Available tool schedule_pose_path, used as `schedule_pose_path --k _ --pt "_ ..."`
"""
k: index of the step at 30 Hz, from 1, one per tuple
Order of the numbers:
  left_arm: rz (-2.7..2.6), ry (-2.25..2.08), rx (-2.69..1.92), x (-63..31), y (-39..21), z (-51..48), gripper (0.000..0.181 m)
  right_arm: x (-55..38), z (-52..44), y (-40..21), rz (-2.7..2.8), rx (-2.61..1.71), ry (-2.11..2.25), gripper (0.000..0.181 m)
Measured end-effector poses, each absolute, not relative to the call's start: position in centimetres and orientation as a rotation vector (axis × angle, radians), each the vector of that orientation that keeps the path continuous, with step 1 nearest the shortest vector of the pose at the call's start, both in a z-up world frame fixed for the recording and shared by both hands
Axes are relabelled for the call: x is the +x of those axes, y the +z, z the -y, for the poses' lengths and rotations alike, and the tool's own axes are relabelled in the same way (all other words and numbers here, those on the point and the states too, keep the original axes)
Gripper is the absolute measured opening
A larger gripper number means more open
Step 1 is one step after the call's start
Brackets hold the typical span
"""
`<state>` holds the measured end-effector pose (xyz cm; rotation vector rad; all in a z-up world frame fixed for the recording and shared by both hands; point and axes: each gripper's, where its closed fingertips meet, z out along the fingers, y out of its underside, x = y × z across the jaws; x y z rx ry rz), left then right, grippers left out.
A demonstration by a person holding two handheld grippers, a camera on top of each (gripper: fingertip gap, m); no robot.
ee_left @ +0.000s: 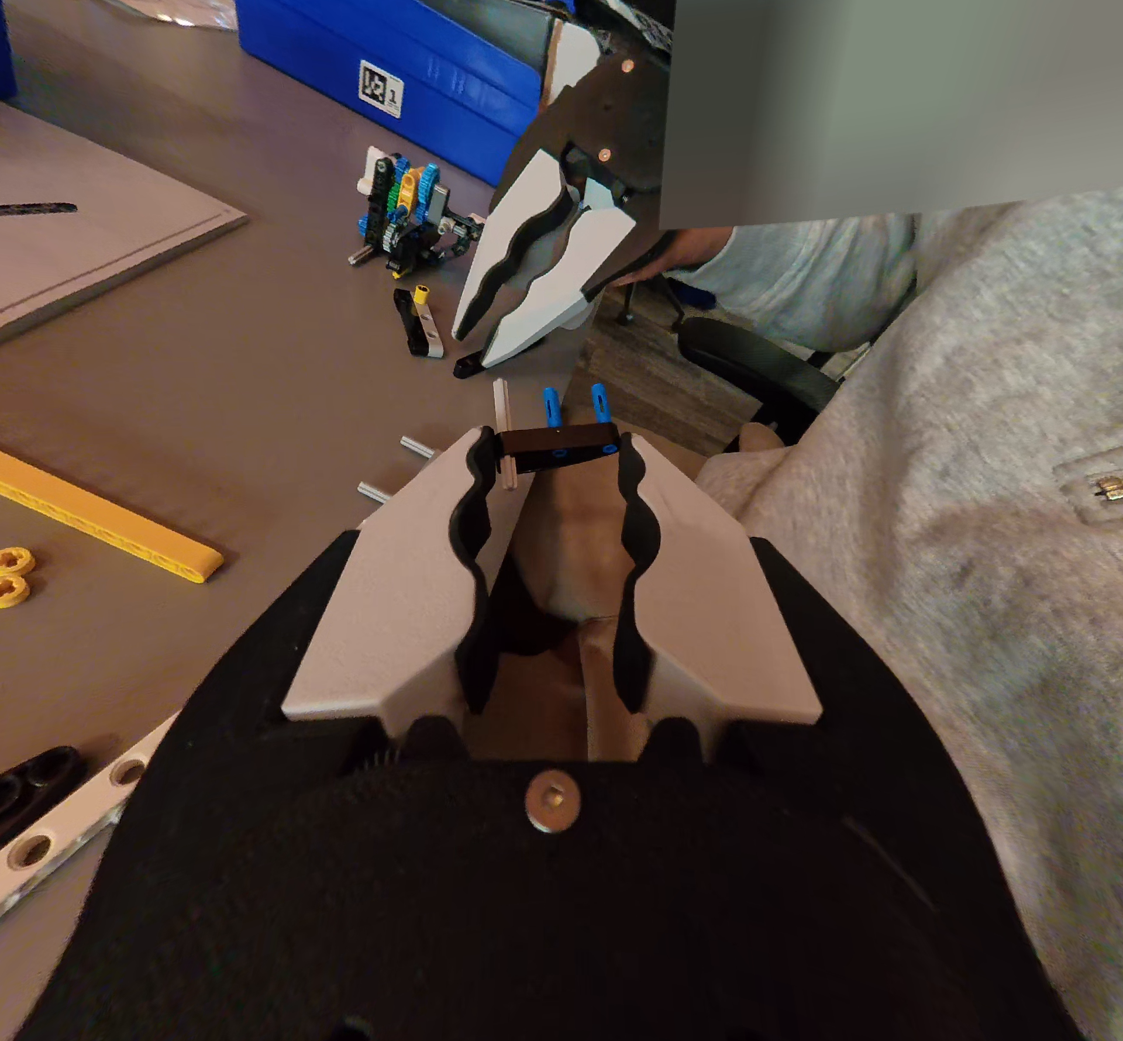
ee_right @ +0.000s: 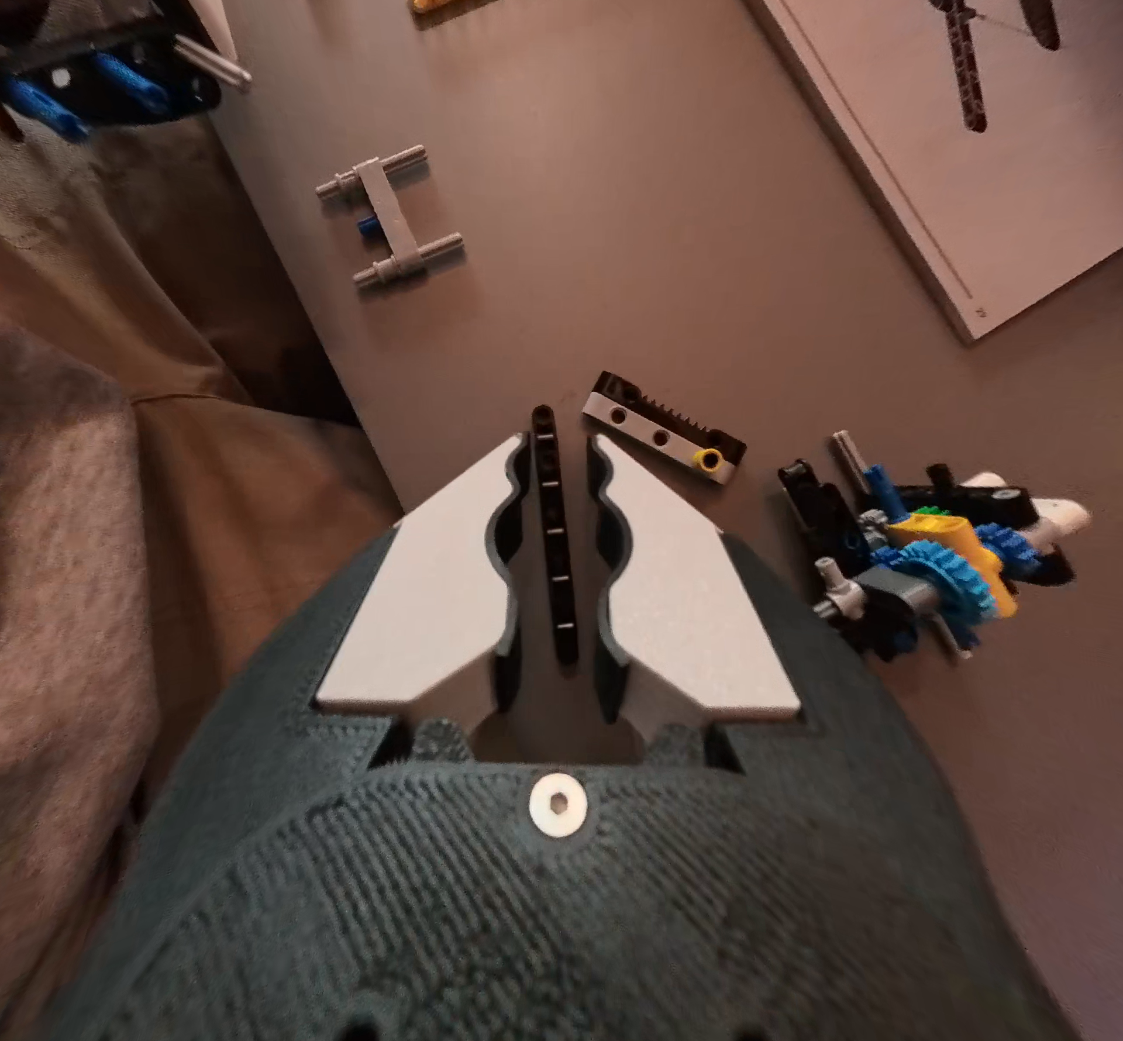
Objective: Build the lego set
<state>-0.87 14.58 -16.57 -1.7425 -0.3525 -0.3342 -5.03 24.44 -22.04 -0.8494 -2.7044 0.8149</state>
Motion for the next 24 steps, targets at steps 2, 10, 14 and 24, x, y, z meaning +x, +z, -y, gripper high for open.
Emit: schedule_pose_path --k 2,10,14,24 --pt "0.356 -0.345 -1.741 -0.9 -16.6 -14.6 0.037 -5.0 -24.4 -22.2 2.725 -0.862 0.808 0.018" --pt "0.358 -0.362 -1.747 -0.9 -16.8 -14.6 0.037 -4.8 -23.8 -22.6 2.787 -0.820 0.734 0.007" --pt "0.365 -0.345 -1.754 -1.1 -16.9 -14.5 0.037 -4.7 -22.9 -22.0 2.797 -0.804 0.773 0.007" --pt "0.178 0.081 -1.840 -0.8 -15.7 -14.5 0.037 -1.3 -17.2 -14.0 2.488 -1.739 1.973 0.005"
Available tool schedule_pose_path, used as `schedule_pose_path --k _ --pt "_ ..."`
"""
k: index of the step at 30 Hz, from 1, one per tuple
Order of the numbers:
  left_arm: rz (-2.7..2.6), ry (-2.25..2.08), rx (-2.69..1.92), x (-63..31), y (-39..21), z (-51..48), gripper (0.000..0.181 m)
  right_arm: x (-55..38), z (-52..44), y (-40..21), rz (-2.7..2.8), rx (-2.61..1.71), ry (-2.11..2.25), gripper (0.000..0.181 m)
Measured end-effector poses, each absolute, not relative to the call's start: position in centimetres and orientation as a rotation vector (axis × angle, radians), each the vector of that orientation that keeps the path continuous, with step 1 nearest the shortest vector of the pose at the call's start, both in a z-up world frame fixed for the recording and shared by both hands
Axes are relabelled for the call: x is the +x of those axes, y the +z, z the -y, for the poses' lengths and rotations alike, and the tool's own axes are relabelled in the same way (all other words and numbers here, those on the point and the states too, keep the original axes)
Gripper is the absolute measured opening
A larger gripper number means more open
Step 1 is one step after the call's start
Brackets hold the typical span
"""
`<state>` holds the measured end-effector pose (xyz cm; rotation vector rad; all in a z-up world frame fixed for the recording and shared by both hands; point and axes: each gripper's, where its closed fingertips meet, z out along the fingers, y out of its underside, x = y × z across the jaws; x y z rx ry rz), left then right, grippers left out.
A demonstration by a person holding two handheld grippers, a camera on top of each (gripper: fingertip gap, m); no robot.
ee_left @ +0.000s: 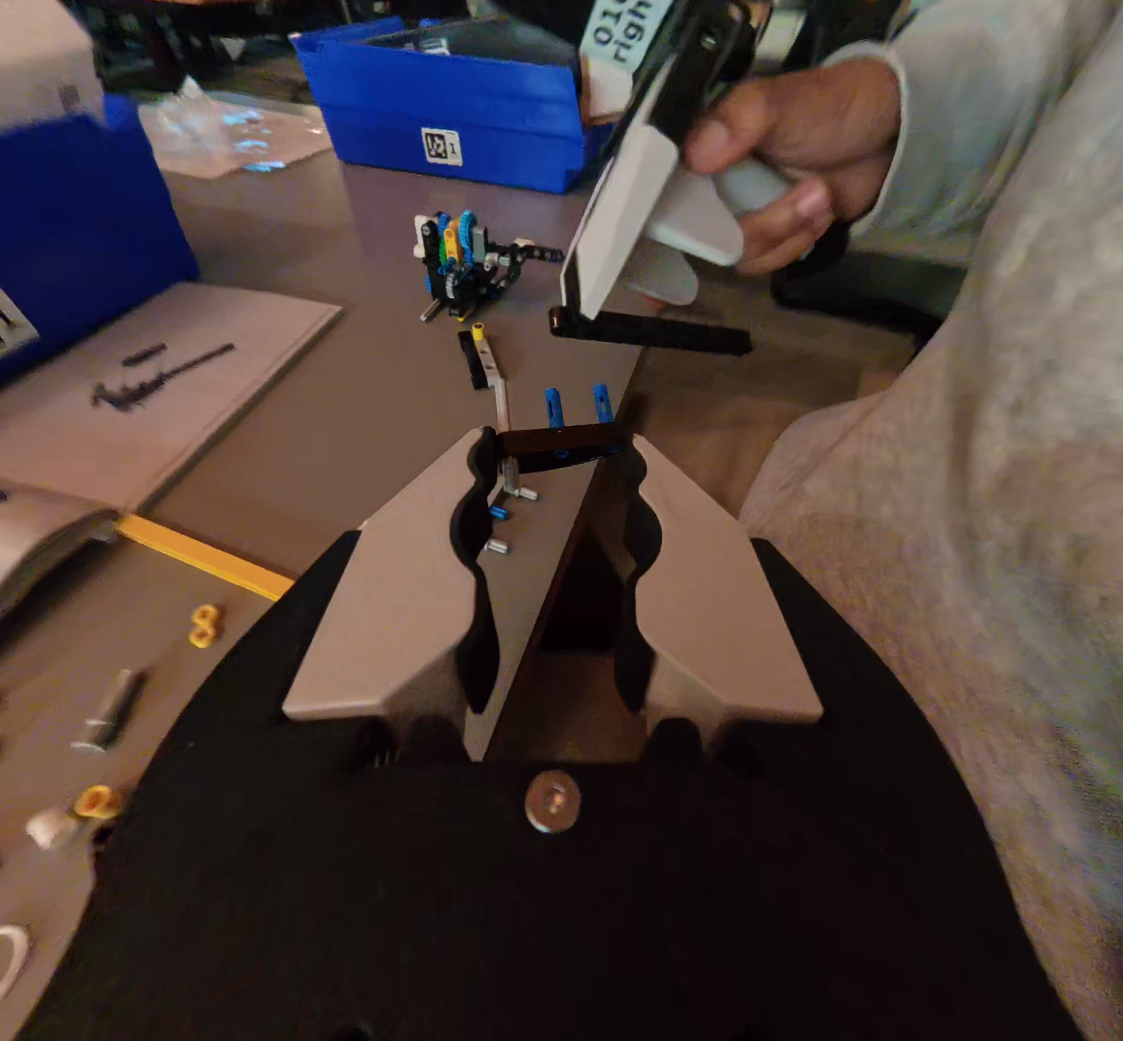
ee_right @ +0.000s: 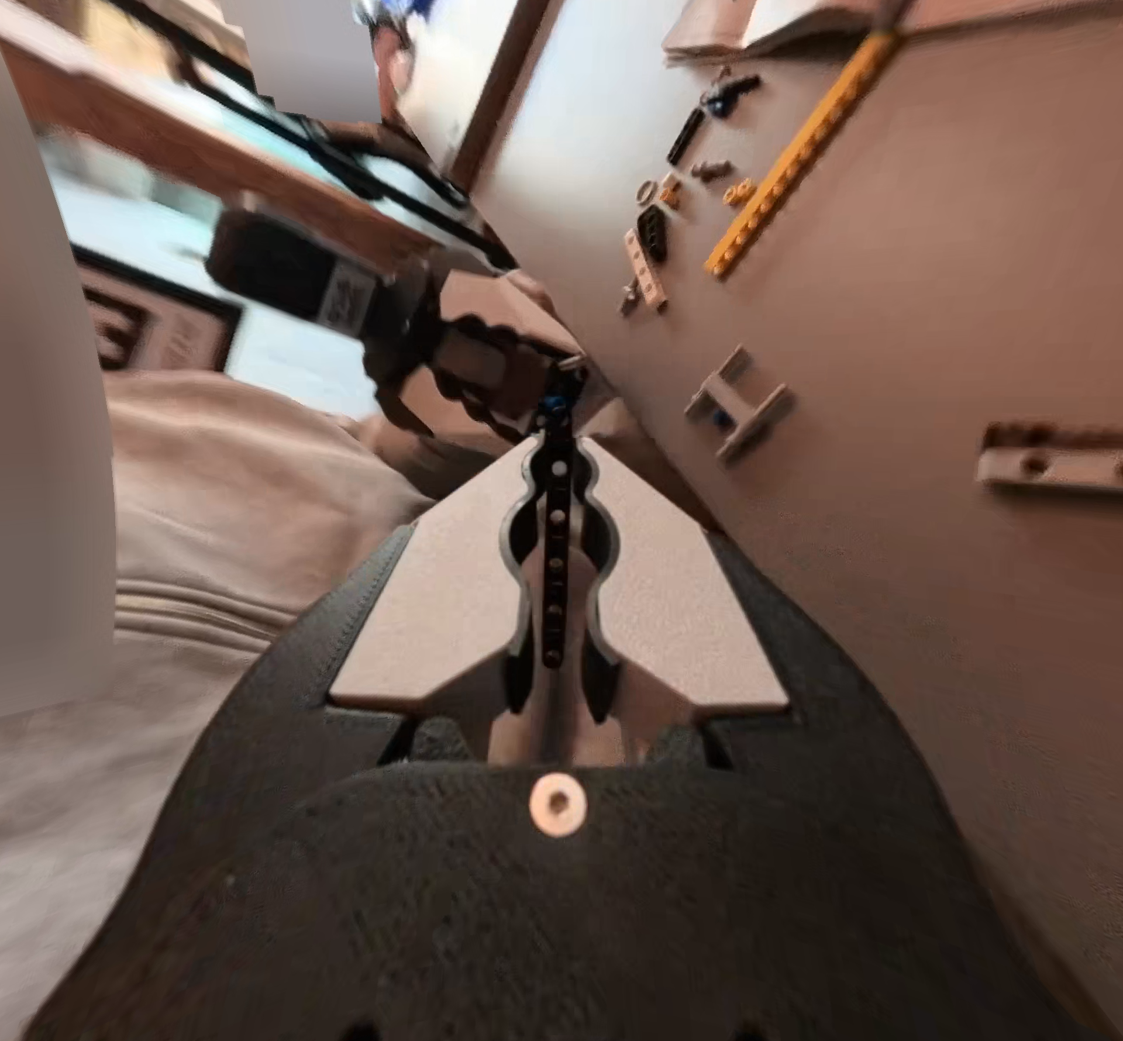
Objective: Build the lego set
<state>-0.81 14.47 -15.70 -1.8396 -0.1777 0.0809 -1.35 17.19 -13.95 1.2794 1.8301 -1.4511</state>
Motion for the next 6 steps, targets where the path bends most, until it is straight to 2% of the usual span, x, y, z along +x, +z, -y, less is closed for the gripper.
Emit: schedule_pose_path --k 6 --pt "0.047 0.264 -1.932 0.9 -16.2 -15.7 0.038 0.1 -17.2 -15.2 -1.370 1.415 -1.344 0.005"
